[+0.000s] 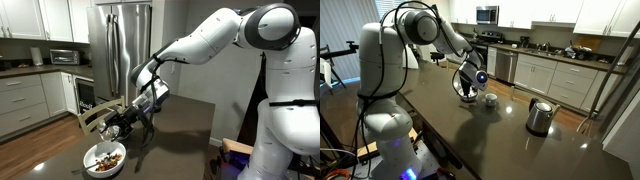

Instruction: Pick up the glass cup and pour some of it's content into the bowl

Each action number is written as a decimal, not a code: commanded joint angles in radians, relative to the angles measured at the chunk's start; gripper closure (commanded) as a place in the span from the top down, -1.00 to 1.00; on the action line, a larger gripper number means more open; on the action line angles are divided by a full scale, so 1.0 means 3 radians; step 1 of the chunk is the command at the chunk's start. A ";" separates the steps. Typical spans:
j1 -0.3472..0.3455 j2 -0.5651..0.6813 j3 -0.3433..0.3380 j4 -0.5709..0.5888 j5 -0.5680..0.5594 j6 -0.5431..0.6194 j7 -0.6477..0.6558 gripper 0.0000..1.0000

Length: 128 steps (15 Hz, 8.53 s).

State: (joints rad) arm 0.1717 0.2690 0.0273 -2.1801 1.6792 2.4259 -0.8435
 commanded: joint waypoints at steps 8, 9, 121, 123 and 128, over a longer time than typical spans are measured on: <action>-0.0151 -0.0086 -0.0043 -0.0022 -0.0124 0.0015 0.0491 0.17; -0.0162 -0.0094 -0.0053 -0.0025 -0.0127 0.0024 0.0527 0.17; -0.1451 0.0767 -0.0904 0.0002 -0.0179 -0.2411 0.4548 0.17; -0.1444 0.0775 -0.0910 0.0001 -0.0177 -0.2379 0.4559 0.17; -0.1436 0.0772 -0.0921 0.0003 -0.0178 -0.2304 0.4549 0.17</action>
State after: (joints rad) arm -0.2600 0.5015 -0.2480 -2.1890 1.6045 1.7171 0.4935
